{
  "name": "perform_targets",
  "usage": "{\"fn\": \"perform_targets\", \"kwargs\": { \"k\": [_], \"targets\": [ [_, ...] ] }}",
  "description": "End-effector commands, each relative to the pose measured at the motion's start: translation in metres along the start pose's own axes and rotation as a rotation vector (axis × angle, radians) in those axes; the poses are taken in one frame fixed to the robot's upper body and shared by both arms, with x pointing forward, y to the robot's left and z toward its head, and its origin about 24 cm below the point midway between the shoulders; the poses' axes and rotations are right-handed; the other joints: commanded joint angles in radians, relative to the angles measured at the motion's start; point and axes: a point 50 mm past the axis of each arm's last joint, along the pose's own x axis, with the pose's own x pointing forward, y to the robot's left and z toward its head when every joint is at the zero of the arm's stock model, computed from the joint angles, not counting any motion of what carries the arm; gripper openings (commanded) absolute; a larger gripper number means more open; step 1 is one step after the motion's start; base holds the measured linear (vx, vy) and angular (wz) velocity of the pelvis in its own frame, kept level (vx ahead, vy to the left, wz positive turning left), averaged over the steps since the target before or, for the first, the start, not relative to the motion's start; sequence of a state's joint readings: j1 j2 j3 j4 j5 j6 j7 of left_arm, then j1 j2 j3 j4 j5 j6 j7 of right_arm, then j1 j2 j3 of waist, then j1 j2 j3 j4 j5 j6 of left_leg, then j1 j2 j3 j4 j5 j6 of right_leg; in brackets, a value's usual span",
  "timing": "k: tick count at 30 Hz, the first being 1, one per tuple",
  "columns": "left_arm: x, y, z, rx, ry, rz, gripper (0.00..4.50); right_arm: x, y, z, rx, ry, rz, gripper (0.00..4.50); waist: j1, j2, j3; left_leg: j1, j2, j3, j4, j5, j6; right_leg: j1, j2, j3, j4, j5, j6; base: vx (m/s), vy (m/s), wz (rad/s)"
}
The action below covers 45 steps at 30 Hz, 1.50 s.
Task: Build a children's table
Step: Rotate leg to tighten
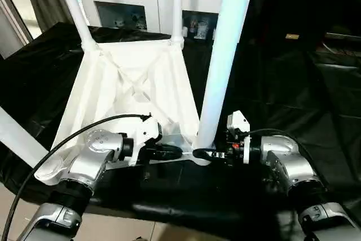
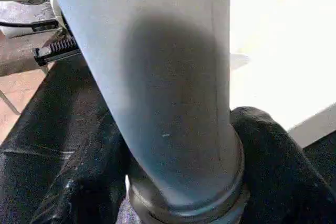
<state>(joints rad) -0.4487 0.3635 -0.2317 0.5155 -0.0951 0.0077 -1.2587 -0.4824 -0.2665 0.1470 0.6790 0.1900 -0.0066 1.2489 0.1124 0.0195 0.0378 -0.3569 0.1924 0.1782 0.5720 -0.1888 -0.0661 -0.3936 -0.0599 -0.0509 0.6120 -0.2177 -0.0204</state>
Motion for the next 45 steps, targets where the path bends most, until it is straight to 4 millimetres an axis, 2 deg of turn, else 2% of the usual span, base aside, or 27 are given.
{"fn": "perform_targets", "kwargs": {
  "k": [1,4,7,8,9,10,11,12,13,15,17,18,22,23,28,29,30,31,32,35,36,37,41,42,45],
  "targets": [
    [0.007,-0.007,-0.007,-0.038,0.008,-0.041,0.00,0.010,0.011,-0.011,0.034,0.041,0.075,2.62,0.000,-0.013,-0.055,0.001,0.043,-0.007,-0.051,-0.097,0.089,0.052,-0.080,0.042,-0.056,-0.008,-0.233,0.000,0.000,0.00],
    [0.008,-0.007,-0.007,-0.039,0.009,-0.039,0.00,0.012,0.010,-0.013,0.032,0.042,0.042,2.62,0.000,-0.011,-0.055,0.002,0.042,-0.007,-0.051,-0.097,0.088,0.052,-0.079,0.042,-0.056,-0.001,-0.236,0.000,0.000,0.00],
    [0.012,-0.002,-0.008,-0.039,0.028,0.028,0.00,0.018,0.000,-0.016,0.028,0.049,-0.137,2.62,-0.003,-0.010,-0.051,0.002,0.042,-0.007,-0.055,-0.118,0.075,0.049,-0.081,0.042,-0.062,-0.045,-0.230,0.000,0.000,0.00],
    [0.014,-0.001,-0.008,-0.043,0.034,0.052,0.00,0.020,-0.003,-0.017,0.029,0.049,-0.182,2.62,-0.009,-0.009,-0.045,0.004,0.042,-0.008,-0.060,-0.157,0.058,0.046,-0.082,0.042,-0.071,-0.118,-0.221,0.000,0.000,0.00],
    [0.015,0.001,-0.009,-0.047,0.043,0.077,0.00,0.022,-0.004,-0.017,0.031,0.049,-0.219,2.61,-0.015,-0.008,-0.035,0.009,0.042,-0.011,-0.069,-0.223,0.034,0.044,-0.085,0.043,-0.085,-0.250,-0.200,0.000,0.000,0.00],
    [0.020,0.007,-0.012,-0.076,0.075,0.163,0.00,0.029,-0.008,-0.018,0.066,0.042,-0.322,2.61,-0.018,-0.007,-0.032,0.014,0.042,-0.012,-0.072,-0.257,0.022,0.042,-0.086,0.043,-0.092,-0.319,-0.188,0.000,0.000,0.00],
    [0.021,0.007,-0.012,-0.076,0.076,0.165,0.00,0.029,-0.009,-0.018,0.067,0.041,-0.325,2.61,-0.027,-0.008,-0.032,0.023,0.041,-0.016,-0.073,-0.293,-0.002,0.038,-0.089,0.047,-0.098,-0.403,-0.167,0.000,0.000,0.00],
    [0.027,0.013,-0.012,-0.090,0.097,0.244,0.00,0.038,-0.011,-0.018,0.116,0.029,-0.420,2.61,-0.035,-0.008,-0.032,0.017,0.039,-0.021,-0.078,-0.294,-0.015,0.045,-0.088,0.048,-0.098,-0.429,-0.149,0.000,0.000,0.00],
    [0.032,0.015,-0.012,-0.104,0.102,0.283,0.00,0.043,-0.012,-0.018,0.144,0.015,-0.474,2.61,-0.039,-0.008,-0.030,0.019,0.038,-0.023,-0.082,-0.307,-0.023,0.041,-0.088,0.047,-0.104,-0.465,-0.127,-0.064,0.007,-0.09],
    [0.039,0.022,-0.009,-0.155,0.097,0.394,0.00,0.051,-0.016,-0.017,0.204,0.001,-0.597,2.61,-0.044,-0.009,-0.030,0.022,0.036,-0.025,-0.080,-0.325,-0.028,0.037,-0.090,0.048,-0.110,-0.509,-0.112,-0.032,0.004,-0.05],
    [0.046,0.027,-0.007,-0.196,0.095,0.470,0.00,0.054,-0.022,-0.017,0.262,-0.001,-0.724,2.61,-0.049,-0.007,-0.031,0.028,0.033,-0.024,-0.077,-0.331,-0.027,0.030,-0.088,0.050,-0.114,-0.503,-0.113,0.000,0.000,0.00],
    [0.049,0.029,-0.006,-0.204,0.101,0.500,0.00,0.056,-0.023,-0.018,0.279,0.003,-0.772,2.61,-0.054,-0.008,-0.032,0.026,0.032,-0.025,-0.078,-0.336,-0.023,0.031,-0.086,0.049,-0.113,-0.500,-0.114,0.000,0.000,0.00],
    [0.061,0.035,-0.001,-0.201,0.141,0.559,0.00,0.060,-0.028,-0.014,0.249,0.027,-0.888,2.61,-0.052,-0.009,-0.035,0.023,0.031,-0.023,-0.077,-0.323,-0.013,0.032,-0.083,0.052,-0.111,-0.430,-0.123,0.000,0.000,0.00],
    [0.062,0.035,-0.001,-0.196,0.150,0.562,0.00,0.061,-0.028,-0.014,0.244,0.034,-0.889,2.61,-0.050,-0.009,-0.037,0.021,0.031,-0.021,-0.076,-0.307,-0.006,0.033,-0.083,0.054,-0.107,-0.380,-0.136,0.000,0.000,0.00],
    [0.059,0.037,-0.003,-0.173,0.197,0.563,0.00,0.068,-0.023,-0.009,0.201,-0.005,-0.815,2.61,-0.047,-0.007,-0.041,0.013,0.033,-0.018,-0.073,-0.264,0.014,0.041,-0.083,0.055,-0.095,-0.269,-0.167,0.000,0.000,0.00],
    [0.058,0.037,-0.005,-0.169,0.212,0.561,0.00,0.069,-0.023,-0.007,0.188,-0.017,-0.810,2.96,-0.047,-0.008,-0.042,0.011,0.033,-0.017,-0.074,-0.252,0.018,0.043,-0.083,0.053,-0.094,-0.254,-0.172,0.000,0.000,0.00],
    [0.057,0.037,-0.006,-0.169,0.216,0.560,0.00,0.068,-0.023,-0.006,0.185,-0.021,-0.807,2.96,-0.046,-0.008,-0.043,0.010,0.033,-0.016,-0.071,-0.241,0.022,0.044,-0.085,0.053,-0.094,-0.248,-0.176,0.000,0.000,0.00],
    [0.056,0.037,-0.007,-0.170,0.220,0.559,0.00,0.068,-0.023,-0.005,0.180,-0.029,-0.802,3.31,-0.046,-0.009,-0.042,0.009,0.032,-0.016,-0.071,-0.236,0.024,0.044,-0.085,0.054,-0.094,-0.244,-0.178,0.000,0.000,0.00],
    [0.053,0.037,-0.010,-0.174,0.232,0.562,0.00,0.067,-0.025,-0.002,0.166,-0.049,-0.793,3.34,-0.045,-0.008,-0.043,0.008,0.033,-0.017,-0.072,-0.224,0.026,0.046,-0.084,0.053,-0.092,-0.233,-0.180,0.000,0.000,0.00],
    [0.049,0.039,-0.012,-0.173,0.238,0.572,0.00,0.064,-0.026,0.003,0.147,-0.080,-0.759,3.44,-0.051,-0.010,-0.039,0.003,0.032,-0.018,-0.075,-0.241,0.027,0.049,-0.083,0.050,-0.095,-0.266,-0.171,0.000,0.000,0.00],
    [0.048,0.039,-0.011,-0.172,0.236,0.577,0.00,0.062,-0.026,0.005,0.137,-0.090,-0.745,3.75,-0.052,-0.010,-0.039,0.005,0.033,-0.019,-0.075,-0.248,0.026,0.047,-0.084,0.050,-0.097,-0.278,-0.170,0.000,0.000,0.00],
    [0.047,0.040,-0.010,-0.165,0.237,0.586,0.00,0.060,-0.027,0.006,0.129,-0.094,-0.742,3.82,-0.053,-0.010,-0.039,0.006,0.033,-0.018,-0.074,-0.254,0.028,0.047,-0.084,0.051,-0.098,-0.289,-0.169,0.000,0.000,0.00],
    [0.044,0.043,-0.006,-0.189,0.223,0.613,0.00,0.054,-0.027,0.008,0.115,-0.110,-0.701,3.85,-0.056,-0.010,-0.037,0.005,0.034,-0.021,-0.076,-0.263,0.030,0.045,-0.086,0.050,-0.102,-0.334,-0.163,0.000,0.000,0.00],
    [0.044,0.043,-0.004,-0.200,0.216,0.611,0.42,0.054,-0.027,0.008,0.116,-0.114,-0.697,3.88,-0.058,-0.011,-0.038,0.005,0.035,-0.020,-0.076,-0.264,0.030,0.045,-0.086,0.051,-0.102,-0.332,-0.166,0.000,0.000,0.00],
    [0.043,0.043,-0.003,-0.223,0.220,0.614,0.59,0.052,-0.027,0.008,0.106,-0.117,-0.684,3.88,-0.063,-0.010,-0.039,0.002,0.034,-0.020,-0.074,-0.245,0.035,0.047,-0.085,0.050,-0.099,-0.301,-0.180,0.000,0.000,0.00]
  ]
}}
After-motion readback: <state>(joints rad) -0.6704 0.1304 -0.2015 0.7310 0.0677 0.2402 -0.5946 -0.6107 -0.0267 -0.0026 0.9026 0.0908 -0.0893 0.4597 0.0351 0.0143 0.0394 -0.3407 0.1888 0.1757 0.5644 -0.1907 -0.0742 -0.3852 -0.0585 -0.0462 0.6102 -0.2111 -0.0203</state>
